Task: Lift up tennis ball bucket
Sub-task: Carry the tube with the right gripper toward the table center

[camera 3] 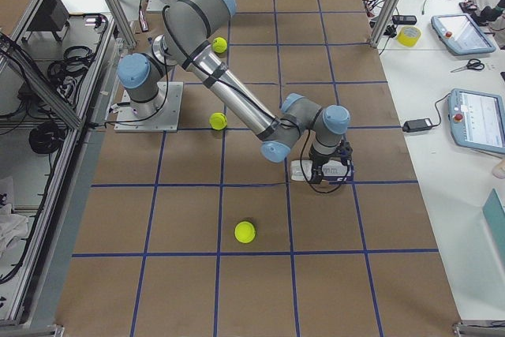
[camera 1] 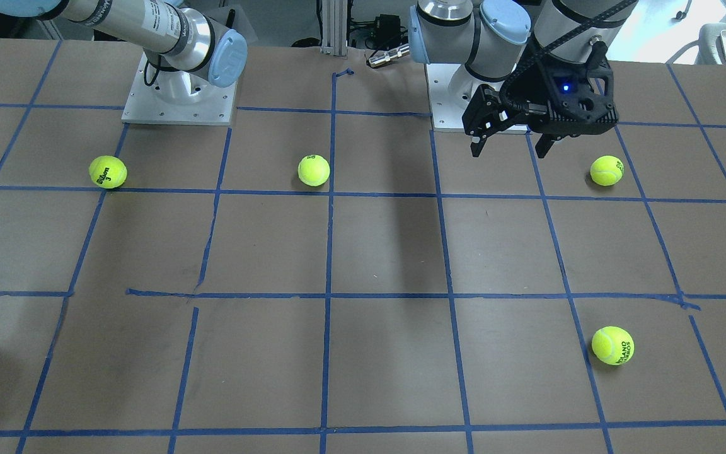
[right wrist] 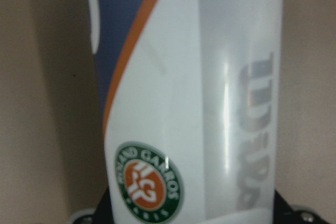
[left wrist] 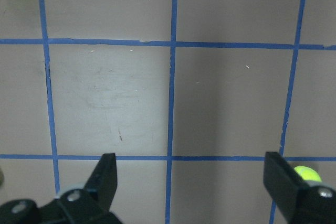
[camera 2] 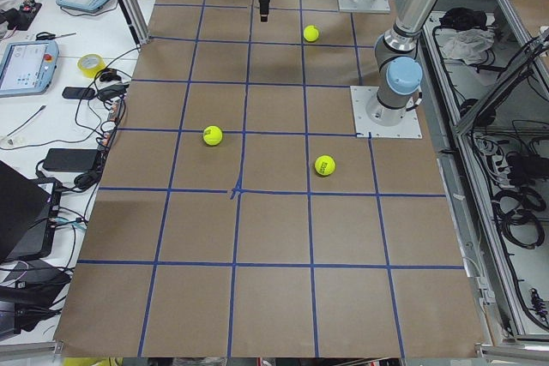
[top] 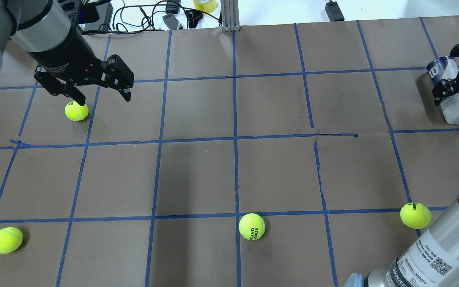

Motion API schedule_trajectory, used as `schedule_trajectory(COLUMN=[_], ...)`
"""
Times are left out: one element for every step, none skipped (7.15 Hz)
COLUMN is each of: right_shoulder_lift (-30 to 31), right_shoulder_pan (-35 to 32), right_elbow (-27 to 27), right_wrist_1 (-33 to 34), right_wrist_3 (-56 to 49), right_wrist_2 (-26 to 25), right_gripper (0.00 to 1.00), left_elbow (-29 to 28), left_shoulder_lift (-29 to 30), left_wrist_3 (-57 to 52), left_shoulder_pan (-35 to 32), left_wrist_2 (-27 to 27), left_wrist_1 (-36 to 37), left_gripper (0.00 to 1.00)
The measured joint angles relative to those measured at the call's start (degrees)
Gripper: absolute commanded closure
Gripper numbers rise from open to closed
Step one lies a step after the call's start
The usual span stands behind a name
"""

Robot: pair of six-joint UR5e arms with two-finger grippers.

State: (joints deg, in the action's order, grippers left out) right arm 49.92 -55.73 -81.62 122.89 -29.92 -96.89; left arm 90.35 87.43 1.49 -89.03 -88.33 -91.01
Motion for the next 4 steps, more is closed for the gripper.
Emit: schedule_trajectory(right_shoulder_lift=[0.21,0.79,1.97,3.57], right_shoulder_pan=[0.00,-0.07,-0.49,-1.86], right_elbow=[0.00,0.02,-0.08,-0.33], right_wrist_1=[-0.19,-0.48,-0.96,-1.61], right_wrist_3=[0.03,-0.03,-0.44,-2.51], right_wrist_2=[0.05,0.27,0.80,1.70], right_gripper=[0.34,0.33,0.33,0.33], left_elbow=[0.00,0.01,0.05,0.10], left_shoulder_lift=[0.00,-0.03,-0.05,-0.06], left_wrist_3=[0.00,0.00,0.00,0.00], left_shoulder_pan=[0.00,0.00,0.00,0.00], left_wrist_2=[0.00,-0.08,-0.26,-0.39], left_wrist_1=[0.00,-0.02,-0.02,0.01], left_gripper=[0.00,0.00,0.00,0.00])
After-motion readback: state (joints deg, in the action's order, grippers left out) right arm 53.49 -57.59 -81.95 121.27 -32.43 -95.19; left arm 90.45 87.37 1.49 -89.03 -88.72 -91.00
